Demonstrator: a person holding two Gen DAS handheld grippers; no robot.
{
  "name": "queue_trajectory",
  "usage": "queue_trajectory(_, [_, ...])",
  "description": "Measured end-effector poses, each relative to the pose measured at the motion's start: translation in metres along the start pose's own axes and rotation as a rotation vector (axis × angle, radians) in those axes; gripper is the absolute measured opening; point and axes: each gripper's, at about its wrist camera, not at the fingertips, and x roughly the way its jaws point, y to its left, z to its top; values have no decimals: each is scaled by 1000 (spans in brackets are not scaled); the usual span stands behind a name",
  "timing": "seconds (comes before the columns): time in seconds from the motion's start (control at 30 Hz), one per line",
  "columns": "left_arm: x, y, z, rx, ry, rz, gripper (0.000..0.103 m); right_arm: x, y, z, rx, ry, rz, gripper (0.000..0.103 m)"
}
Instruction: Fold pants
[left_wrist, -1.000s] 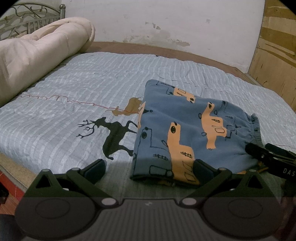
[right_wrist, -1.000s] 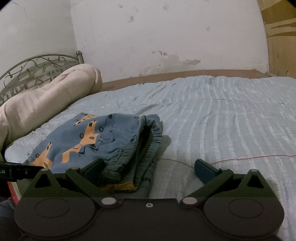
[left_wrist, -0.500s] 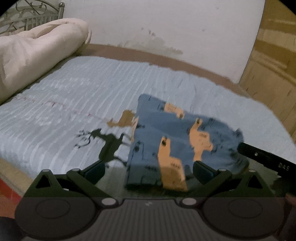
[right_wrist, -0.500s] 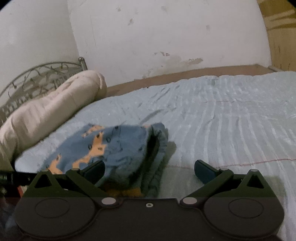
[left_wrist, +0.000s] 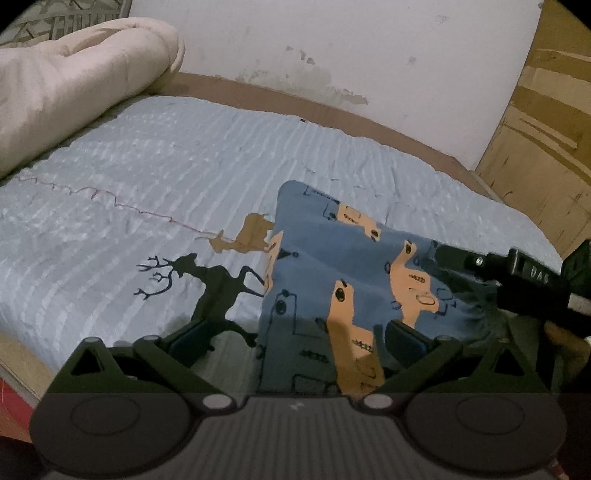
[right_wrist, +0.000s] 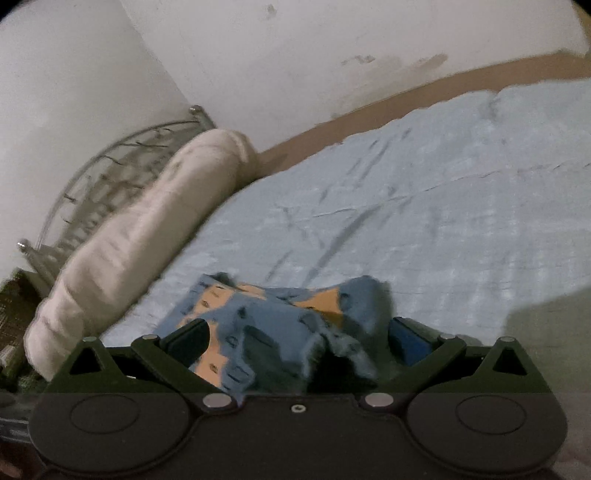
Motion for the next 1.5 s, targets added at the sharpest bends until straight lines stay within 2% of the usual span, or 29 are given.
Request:
queue_trajectory(0.1, [1, -1, -2, 11, 2, 6, 102, 2, -7, -10, -7, -21, 30, 102])
queue_trajectory(0.27, [2, -2, -5, 30, -1, 16, 102, -2, -20, -9, 46, -52, 82, 102])
queue_trajectory(0.57, [1, -2, -5, 20, -2, 13, 102, -4, -14, -12, 26, -63, 68, 99])
queue_trajectory(0.67, [1, -3, -5, 24, -2, 16, 102, -6, -15, -14, 35, -73, 61, 91])
queue_trajectory(0.73, [1, -4, -6, 26, -3, 19, 102, -7, -16, -14, 43, -84, 56, 79])
queue_trajectory(0.77, [1, -4, -6, 27, -3, 19, 102, -9, -17, -15, 46, -91, 54, 77])
queue_trajectory(0.87, [-2, -4, -6, 19, -19, 19, 102, -12, -19, -16, 52, -107, 49, 55])
queue_trajectory(0.93, [-8, -3, -6, -14, -67, 9, 102, -13, -20, -17, 60, -116, 41, 44])
queue_trajectory(1.03, [-12, -2, -2, -26, -97, -6, 102, -14, -22, -18, 69, -126, 41, 39])
queue_trajectory(1.13, [-9, -3, 2, -21, -75, -4, 102, -14, -22, -19, 67, -125, 35, 38])
queue_trajectory(1.3, [-1, -4, 2, -39, -24, -11, 85, -14, -22, -18, 68, -124, 33, 38])
queue_trajectory(1.37, [-1, -5, 1, -33, -21, -11, 81, -14, -22, -18, 70, -123, 34, 38])
queue_trajectory(1.5, [-3, -3, 2, -46, -15, -21, 65, -14, -22, -18, 71, -123, 34, 38])
